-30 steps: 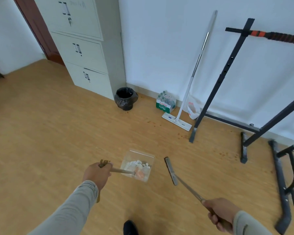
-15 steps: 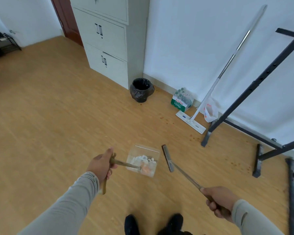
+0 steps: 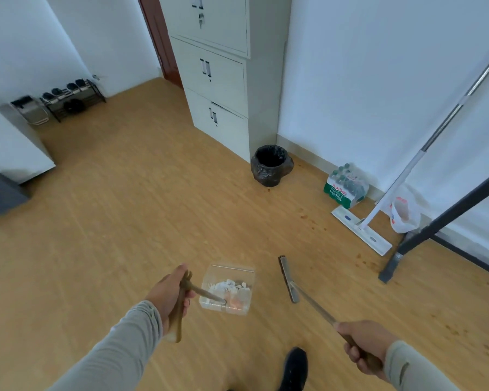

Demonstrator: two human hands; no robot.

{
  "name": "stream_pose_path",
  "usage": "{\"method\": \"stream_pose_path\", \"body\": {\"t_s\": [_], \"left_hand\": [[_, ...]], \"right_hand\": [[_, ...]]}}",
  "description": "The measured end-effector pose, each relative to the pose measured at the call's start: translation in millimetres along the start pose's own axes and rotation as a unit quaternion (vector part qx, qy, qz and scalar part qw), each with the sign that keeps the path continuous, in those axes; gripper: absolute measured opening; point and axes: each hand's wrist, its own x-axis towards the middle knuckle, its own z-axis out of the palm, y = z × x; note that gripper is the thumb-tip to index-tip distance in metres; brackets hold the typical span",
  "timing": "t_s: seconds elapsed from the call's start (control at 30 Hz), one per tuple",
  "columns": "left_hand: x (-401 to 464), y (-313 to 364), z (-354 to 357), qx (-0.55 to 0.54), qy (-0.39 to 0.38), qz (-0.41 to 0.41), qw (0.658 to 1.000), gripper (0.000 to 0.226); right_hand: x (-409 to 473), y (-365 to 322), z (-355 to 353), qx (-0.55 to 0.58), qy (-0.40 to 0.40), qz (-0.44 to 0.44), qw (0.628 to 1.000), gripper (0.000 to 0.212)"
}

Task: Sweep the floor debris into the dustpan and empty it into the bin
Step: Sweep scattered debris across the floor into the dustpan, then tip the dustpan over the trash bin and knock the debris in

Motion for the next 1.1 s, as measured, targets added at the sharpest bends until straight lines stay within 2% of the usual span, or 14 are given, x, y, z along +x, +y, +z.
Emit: {"method": "stream_pose_path", "body": {"t_s": [0.23, 0.43, 0.6, 0.73, 0.9, 1.1], "left_hand": [[1.1, 32.4, 23.4, -0.05, 0.0, -0.035, 0.998, 0.037], [35.4, 57.2, 6.1, -0.034, 0.044, -0.027, 0.998, 0.036], [82.5, 84.8, -21.8, -0.079, 0.057, -0.018, 0.995, 0.035], [117.7, 116.9, -41.0, -0.096, 0.02, -0.027, 0.995, 0.038], [159.2, 162.5, -50.9, -0.094, -0.068, -0.048, 0.992, 0.034], [193.5, 211.8, -43.6, -0.083, -0.155, -0.085, 0.981, 0.03]], "right_hand": [[15.4, -64.1, -22.1, -0.04, -0.024, -0.015, 0.999, 0.026], [21.7, -99.4, -16.8, -0.045, -0.034, -0.028, 0.998, 0.026], [23.2, -131.2, 8.9, -0.053, -0.028, -0.012, 0.998, 0.023], [12.2, -169.7, 35.1, -0.054, -0.011, 0.0, 0.998, 0.024], [-2.1, -215.2, 67.5, -0.026, 0.023, 0.009, 0.999, 0.017], [-21.9, -254.6, 90.7, 0.017, 0.052, -0.034, 0.998, 0.012]]}}
